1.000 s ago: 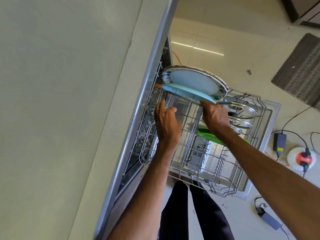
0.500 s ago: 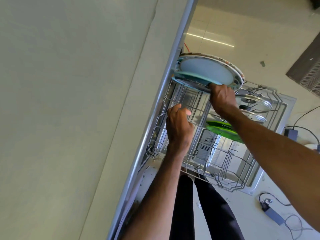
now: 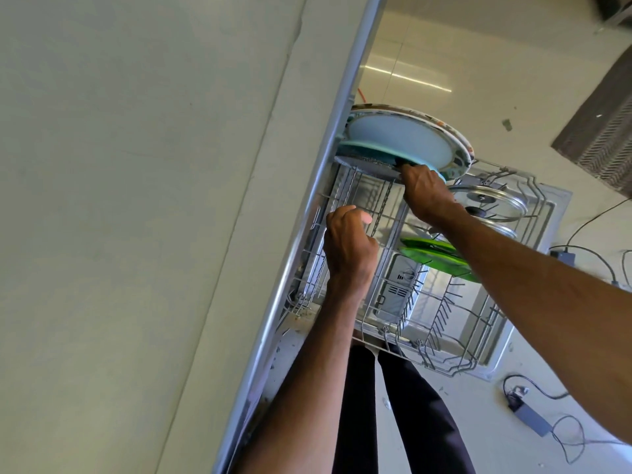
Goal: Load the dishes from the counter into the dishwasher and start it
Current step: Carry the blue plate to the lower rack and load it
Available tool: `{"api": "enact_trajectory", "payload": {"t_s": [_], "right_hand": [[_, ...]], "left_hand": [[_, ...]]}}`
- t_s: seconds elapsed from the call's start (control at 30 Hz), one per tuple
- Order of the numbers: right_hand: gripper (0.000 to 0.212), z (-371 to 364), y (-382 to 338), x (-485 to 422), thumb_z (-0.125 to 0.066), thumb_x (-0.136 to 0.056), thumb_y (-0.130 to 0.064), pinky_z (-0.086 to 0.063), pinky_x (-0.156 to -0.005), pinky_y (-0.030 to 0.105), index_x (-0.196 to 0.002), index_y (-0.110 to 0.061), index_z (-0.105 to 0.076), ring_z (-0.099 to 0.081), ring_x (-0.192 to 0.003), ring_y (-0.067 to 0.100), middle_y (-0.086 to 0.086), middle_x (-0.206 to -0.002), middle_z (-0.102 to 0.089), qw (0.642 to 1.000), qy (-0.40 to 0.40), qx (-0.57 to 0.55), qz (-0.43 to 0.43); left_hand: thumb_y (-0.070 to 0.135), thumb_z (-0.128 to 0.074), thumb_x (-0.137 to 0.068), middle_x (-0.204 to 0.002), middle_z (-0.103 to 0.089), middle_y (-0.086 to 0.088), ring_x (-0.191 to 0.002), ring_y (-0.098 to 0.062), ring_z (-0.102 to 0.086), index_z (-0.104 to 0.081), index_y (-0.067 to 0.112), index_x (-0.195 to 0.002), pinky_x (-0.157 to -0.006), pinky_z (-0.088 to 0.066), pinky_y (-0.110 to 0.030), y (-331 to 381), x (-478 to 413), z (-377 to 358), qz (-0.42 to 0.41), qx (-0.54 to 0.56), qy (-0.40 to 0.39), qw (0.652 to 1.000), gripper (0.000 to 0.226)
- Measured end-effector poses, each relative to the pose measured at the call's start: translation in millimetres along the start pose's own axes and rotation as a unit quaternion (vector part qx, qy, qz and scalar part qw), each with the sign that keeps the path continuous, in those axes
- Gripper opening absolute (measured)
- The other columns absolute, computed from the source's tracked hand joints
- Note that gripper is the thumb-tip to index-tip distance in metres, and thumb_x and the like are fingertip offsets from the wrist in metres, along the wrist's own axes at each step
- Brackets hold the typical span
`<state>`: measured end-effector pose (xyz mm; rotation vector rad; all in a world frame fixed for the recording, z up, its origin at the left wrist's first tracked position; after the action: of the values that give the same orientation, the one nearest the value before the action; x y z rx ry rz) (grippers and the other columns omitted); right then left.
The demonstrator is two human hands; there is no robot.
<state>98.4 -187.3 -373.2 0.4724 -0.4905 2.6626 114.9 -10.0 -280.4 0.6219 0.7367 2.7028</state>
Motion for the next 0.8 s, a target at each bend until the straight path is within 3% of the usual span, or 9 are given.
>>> {"api": "enact_trajectory", "payload": {"t_s": [0.1,0.3,0.57,0.8], "right_hand": [[0.047,4.8,-2.7,2.5,-0.045,-0.091,0.008,-0.044,-0.083,0.052,-0.138,0.006,-0.047,-0.058,-0.103,0.048,0.036,-0.115,-0.059,1.0,-0.016,-0.01,-0.005],[0.053,14.8,-17.0,14.2,-0.047,-0.087,0.009,-0.046,-0.076,0.049,-0.139,-0.002,-0.046,-0.06,-0.099,0.047,0.03,-0.115,-0.062,1.0,-0.009,0.002,-0.02],[0.053,22.6,-33.7,46.4,-0.054,-0.075,0.015,-0.048,-0.064,0.044,-0.127,0.003,-0.055,-0.065,-0.081,0.046,0.027,-0.104,-0.066,0.991,0.135,0.003,0.011],[0.048,22.0,-35.9,41.5,-0.05,-0.082,0.011,-0.048,-0.065,0.043,-0.129,0.001,-0.05,-0.064,-0.084,0.043,0.026,-0.107,-0.065,0.993,0.115,0.015,0.006]], "left_hand": [[-0.014,-0.066,-0.076,-0.113,-0.068,-0.003,-0.106,-0.019,-0.061,-0.071,0.011,-0.1,-0.081,-0.052,-0.026,2.8,-2.0,-3.7,0.004,0.001,-0.004,1.0,0.035],[-0.013,-0.066,-0.078,-0.112,-0.068,-0.002,-0.103,-0.019,-0.062,-0.071,0.012,-0.099,-0.079,-0.057,-0.033,1.8,-4.3,-6.7,0.004,0.004,-0.012,1.0,0.033],[-0.009,-0.064,-0.082,-0.113,-0.068,-0.005,-0.105,-0.022,-0.063,-0.071,0.012,-0.1,-0.082,-0.057,-0.038,-0.6,-5.3,-6.2,0.009,0.015,-0.025,1.0,0.029],[-0.011,-0.062,-0.081,-0.115,-0.068,-0.005,-0.104,-0.022,-0.064,-0.07,0.014,-0.1,-0.076,-0.058,-0.038,-0.2,-8.4,-7.1,0.014,0.02,-0.025,0.999,0.032]]}}
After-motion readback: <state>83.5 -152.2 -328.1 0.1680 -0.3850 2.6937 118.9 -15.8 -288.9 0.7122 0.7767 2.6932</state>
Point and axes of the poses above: each hand's wrist, its own x-axis away from the middle knuckle, its own z-axis out of the back of the hand, y = z × x, the point moved 1 cm from there along -x, towards the middle knuckle
